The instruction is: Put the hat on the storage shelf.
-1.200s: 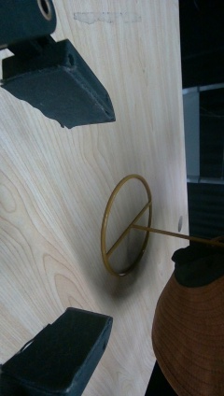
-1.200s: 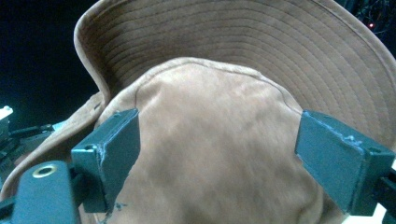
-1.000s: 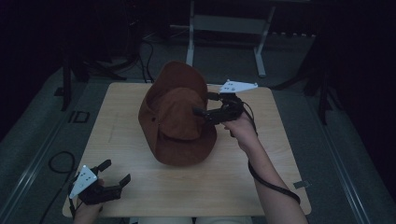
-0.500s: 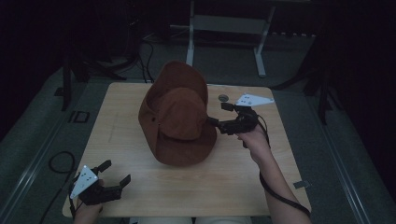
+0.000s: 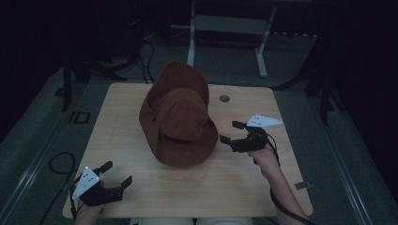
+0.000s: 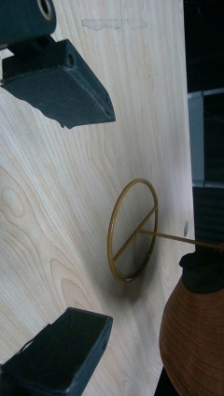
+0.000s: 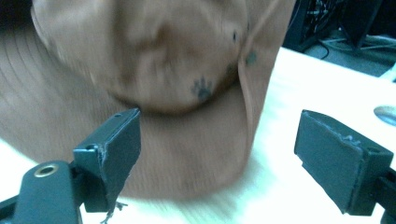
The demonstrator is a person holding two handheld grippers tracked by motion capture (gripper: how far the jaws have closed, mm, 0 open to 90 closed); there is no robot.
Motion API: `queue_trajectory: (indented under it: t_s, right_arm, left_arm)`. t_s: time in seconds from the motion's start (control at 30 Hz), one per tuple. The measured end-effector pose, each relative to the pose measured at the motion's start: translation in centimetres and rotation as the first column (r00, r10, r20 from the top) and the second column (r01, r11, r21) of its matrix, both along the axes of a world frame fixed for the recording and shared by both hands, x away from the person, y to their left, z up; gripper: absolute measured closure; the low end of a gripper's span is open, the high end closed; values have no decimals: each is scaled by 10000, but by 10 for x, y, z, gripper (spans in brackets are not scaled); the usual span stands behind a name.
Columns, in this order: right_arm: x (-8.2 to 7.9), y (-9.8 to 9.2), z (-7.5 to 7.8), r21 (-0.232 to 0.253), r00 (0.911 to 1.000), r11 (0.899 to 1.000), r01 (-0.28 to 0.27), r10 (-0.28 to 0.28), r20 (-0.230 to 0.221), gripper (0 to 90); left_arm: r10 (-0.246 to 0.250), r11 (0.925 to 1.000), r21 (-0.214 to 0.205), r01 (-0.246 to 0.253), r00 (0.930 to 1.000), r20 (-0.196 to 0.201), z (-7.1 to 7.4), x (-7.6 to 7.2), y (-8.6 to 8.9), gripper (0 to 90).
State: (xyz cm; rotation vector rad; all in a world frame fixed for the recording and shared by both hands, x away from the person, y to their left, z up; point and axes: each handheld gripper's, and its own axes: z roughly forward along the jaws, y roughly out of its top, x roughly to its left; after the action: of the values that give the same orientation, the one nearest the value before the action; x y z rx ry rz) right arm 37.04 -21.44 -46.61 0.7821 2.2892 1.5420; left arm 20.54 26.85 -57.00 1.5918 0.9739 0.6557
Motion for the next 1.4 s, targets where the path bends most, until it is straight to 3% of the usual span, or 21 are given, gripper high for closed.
queue_trajectory:
  t_s: [0.1, 0.4, 0.77, 1.07, 1.2, 1.4]
  right_arm:
    - [-3, -7, -13, 145, 10000, 9999, 16, -16, 2, 146]
    - [-8, -31, -47, -79, 9980, 9990, 432, -435, -463, 146]
    - [-18, -62, -76, -257, 9906, 9937, 1093, -1111, -801, 146]
    - [-29, -81, -92, -831, 9814, 9835, 1606, -1681, -930, 146]
    - [-34, -89, -95, -674, 9772, 9794, 1904, -1957, -825, 146]
    - [-38, -104, -97, -1214, 9653, 9605, 2506, -2574, -439, 146]
  left_arm:
    - [2, 10000, 14, -2, 10000, 4, 0, 0, 0, 51]
    - [24, 10000, -17, -24, 10000, -33, 0, 0, 0, 51]
    - [37, 10000, 1, -37, 9999, -99, -1, 1, 0, 51]
    - [77, 10000, -22, -77, 9999, -101, -1, 1, 0, 51]
    - [92, 10000, -37, -92, 9999, -112, -1, 2, 0, 51]
    - [131, 9999, -18, -131, 9999, -79, -1, 1, 1, 51]
